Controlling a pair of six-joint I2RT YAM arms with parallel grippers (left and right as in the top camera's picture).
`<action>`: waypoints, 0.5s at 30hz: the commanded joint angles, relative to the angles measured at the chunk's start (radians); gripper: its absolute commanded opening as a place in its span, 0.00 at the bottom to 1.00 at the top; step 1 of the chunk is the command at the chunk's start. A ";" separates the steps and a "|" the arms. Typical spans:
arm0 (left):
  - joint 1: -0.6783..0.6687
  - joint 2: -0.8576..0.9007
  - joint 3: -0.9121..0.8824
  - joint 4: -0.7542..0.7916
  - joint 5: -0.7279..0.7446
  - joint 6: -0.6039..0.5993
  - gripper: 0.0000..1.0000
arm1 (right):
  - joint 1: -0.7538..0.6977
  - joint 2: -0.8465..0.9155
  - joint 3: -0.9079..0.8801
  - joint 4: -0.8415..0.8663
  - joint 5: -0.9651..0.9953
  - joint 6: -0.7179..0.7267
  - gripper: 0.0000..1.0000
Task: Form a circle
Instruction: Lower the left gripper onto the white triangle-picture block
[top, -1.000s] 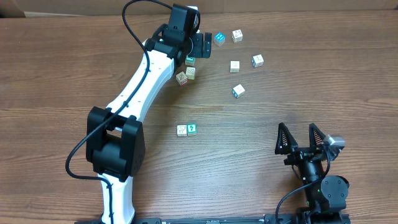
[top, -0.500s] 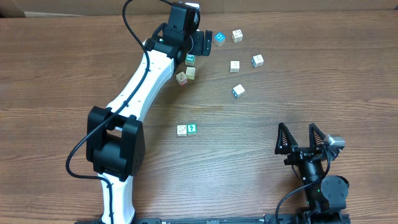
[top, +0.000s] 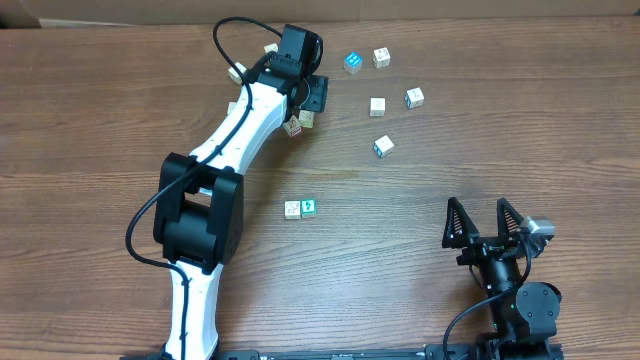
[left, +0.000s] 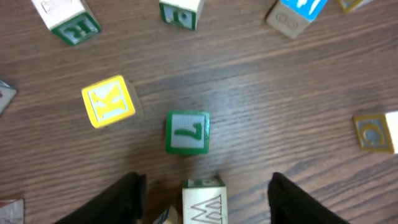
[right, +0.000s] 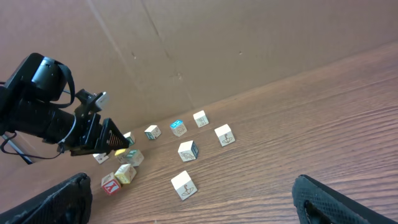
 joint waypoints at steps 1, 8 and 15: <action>0.002 0.000 0.011 -0.016 -0.002 0.013 0.55 | -0.008 -0.008 -0.010 0.003 -0.006 -0.011 1.00; -0.003 0.048 0.011 -0.044 -0.002 0.007 0.53 | -0.008 -0.008 -0.010 0.003 -0.006 -0.011 1.00; -0.006 0.065 0.011 -0.050 -0.001 0.000 0.49 | -0.008 -0.008 -0.010 0.003 -0.006 -0.011 1.00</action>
